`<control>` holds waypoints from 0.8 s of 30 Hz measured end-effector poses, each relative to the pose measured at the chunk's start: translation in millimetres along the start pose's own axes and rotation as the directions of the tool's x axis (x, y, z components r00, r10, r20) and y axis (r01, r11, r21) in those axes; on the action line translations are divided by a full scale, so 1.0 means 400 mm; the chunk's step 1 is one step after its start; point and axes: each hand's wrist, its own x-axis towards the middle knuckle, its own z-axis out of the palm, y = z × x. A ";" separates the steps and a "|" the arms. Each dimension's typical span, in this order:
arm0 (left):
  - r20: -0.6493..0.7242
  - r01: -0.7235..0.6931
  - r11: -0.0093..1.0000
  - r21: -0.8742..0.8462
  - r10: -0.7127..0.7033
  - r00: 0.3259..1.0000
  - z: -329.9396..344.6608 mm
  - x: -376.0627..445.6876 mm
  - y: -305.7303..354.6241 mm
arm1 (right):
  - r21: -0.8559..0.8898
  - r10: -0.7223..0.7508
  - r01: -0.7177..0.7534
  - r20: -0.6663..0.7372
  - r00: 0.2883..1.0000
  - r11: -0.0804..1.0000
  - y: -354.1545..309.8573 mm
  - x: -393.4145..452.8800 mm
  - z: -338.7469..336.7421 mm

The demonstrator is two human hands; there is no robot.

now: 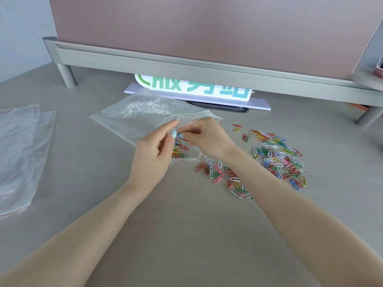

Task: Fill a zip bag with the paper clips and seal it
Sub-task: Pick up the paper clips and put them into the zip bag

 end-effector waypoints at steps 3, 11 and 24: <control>-0.013 0.003 1.000 0.003 -0.003 1.000 0.001 0.002 -0.006 | -0.114 0.018 -0.017 0.013 1.000 0.993 -0.012 0.040 0.041; -0.006 0.015 1.000 -0.014 -0.015 1.000 0.003 0.005 -0.002 | -0.362 0.025 0.010 0.091 0.996 0.932 -0.014 0.065 0.069; 0.011 0.032 0.999 -0.016 -0.032 0.999 0.003 0.002 -0.008 | -0.248 0.023 -0.016 0.025 0.999 0.969 0.018 -0.070 -0.097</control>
